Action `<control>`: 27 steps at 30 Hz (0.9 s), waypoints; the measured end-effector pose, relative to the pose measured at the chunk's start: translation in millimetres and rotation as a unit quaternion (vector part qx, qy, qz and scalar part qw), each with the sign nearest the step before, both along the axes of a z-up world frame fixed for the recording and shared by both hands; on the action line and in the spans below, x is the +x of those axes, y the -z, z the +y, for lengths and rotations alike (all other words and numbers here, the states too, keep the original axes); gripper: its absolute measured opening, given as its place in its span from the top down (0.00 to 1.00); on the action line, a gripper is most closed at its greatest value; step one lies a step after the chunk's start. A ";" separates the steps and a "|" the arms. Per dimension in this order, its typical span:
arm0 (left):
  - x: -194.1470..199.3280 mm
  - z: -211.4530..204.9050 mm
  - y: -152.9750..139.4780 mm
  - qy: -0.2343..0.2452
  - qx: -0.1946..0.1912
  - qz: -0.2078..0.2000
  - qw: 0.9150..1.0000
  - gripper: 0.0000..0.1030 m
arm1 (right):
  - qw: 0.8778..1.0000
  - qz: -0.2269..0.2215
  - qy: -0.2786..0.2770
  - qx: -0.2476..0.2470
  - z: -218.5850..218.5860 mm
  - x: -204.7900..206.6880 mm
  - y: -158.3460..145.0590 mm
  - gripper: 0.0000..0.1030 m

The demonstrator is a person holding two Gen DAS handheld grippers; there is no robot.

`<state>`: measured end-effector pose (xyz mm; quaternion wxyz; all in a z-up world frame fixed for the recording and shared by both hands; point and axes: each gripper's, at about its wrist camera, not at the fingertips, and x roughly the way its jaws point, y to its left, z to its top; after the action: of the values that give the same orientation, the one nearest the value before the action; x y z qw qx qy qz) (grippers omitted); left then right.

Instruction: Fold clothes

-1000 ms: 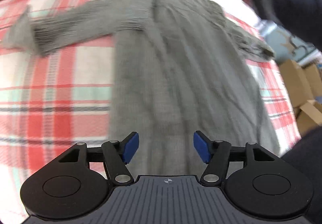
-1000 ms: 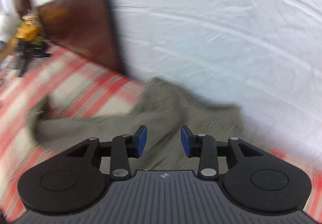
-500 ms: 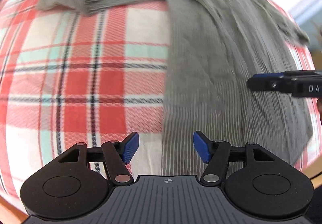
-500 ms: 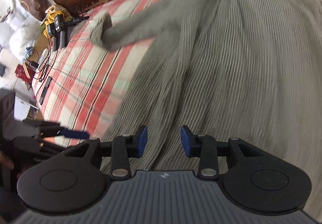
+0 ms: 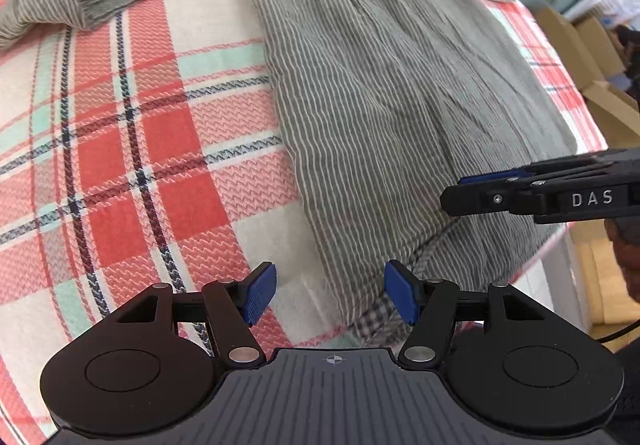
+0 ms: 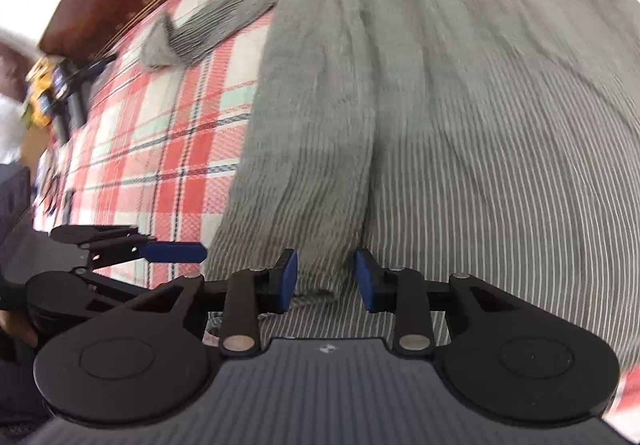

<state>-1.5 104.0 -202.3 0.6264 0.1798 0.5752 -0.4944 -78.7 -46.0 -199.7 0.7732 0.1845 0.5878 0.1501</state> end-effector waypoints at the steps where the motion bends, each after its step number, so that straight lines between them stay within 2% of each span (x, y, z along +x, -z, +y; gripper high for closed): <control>1: 0.1 0.1 1.4 0.008 -0.003 0.000 1.000 0.28 | 1.000 0.002 0.013 -0.002 2.1 -4.4 1.0 0.64; 5: -0.7 -5.2 1.4 0.034 -0.015 -0.001 0.999 0.29 | 0.999 0.010 0.048 -0.013 8.2 -14.1 7.6 0.68; 6: -1.1 -6.5 1.0 0.035 -0.018 0.003 0.999 0.30 | 0.998 0.013 0.055 -0.012 8.3 -14.4 8.4 0.77; 7: -1.6 -7.8 0.6 0.036 -0.021 0.008 0.999 0.32 | 0.998 0.016 0.062 -0.012 7.9 -14.4 8.6 0.93; 8: -2.0 -9.2 0.1 0.037 -0.024 0.013 0.999 0.33 | 0.998 0.017 0.067 -0.011 7.3 -14.3 7.6 0.94; 9: -2.4 -10.5 -0.2 0.038 -0.027 0.017 0.999 0.42 | 0.997 0.014 0.071 -0.010 6.4 -13.9 5.2 0.94; 10: -2.3 -12.1 0.5 0.038 -0.027 0.024 0.999 0.57 | 0.997 0.011 0.075 -0.008 5.5 -13.6 2.8 0.94; 13: -7.0 -16.0 1.9 0.047 -0.024 0.027 0.998 0.74 | 0.997 0.002 0.074 -0.003 1.5 -12.9 -5.6 0.95; 14: -8.9 -15.5 1.5 0.054 -0.024 0.025 0.998 0.75 | 0.997 -0.001 0.073 -0.002 0.1 -12.7 -8.5 0.95; 18: -21.3 -22.0 5.5 0.087 -0.012 0.010 0.996 0.76 | 0.997 0.001 0.071 -0.010 -2.1 -13.2 -6.5 0.95; 21: -24.3 -23.5 6.7 0.094 -0.007 0.003 0.996 0.75 | 0.997 0.029 0.070 -0.026 1.2 -14.1 8.7 0.95; 22: -23.4 -23.7 5.3 0.093 -0.006 0.004 0.996 0.68 | 0.997 0.034 0.069 -0.023 0.5 -14.5 12.1 0.95; 24: -21.9 -23.0 -0.2 0.094 -0.006 -0.001 0.996 0.63 | 0.997 0.033 0.065 -0.018 -2.2 -14.3 10.3 0.94; 27: -16.1 -22.3 -17.8 0.092 -0.023 -0.035 0.995 0.58 | 0.998 0.018 0.058 -0.014 -9.0 -14.3 -1.9 0.88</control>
<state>-17.6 81.7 -184.5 0.6016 0.2346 0.5224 -0.5569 -93.1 -55.0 -197.8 0.7721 0.2102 0.5923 0.0939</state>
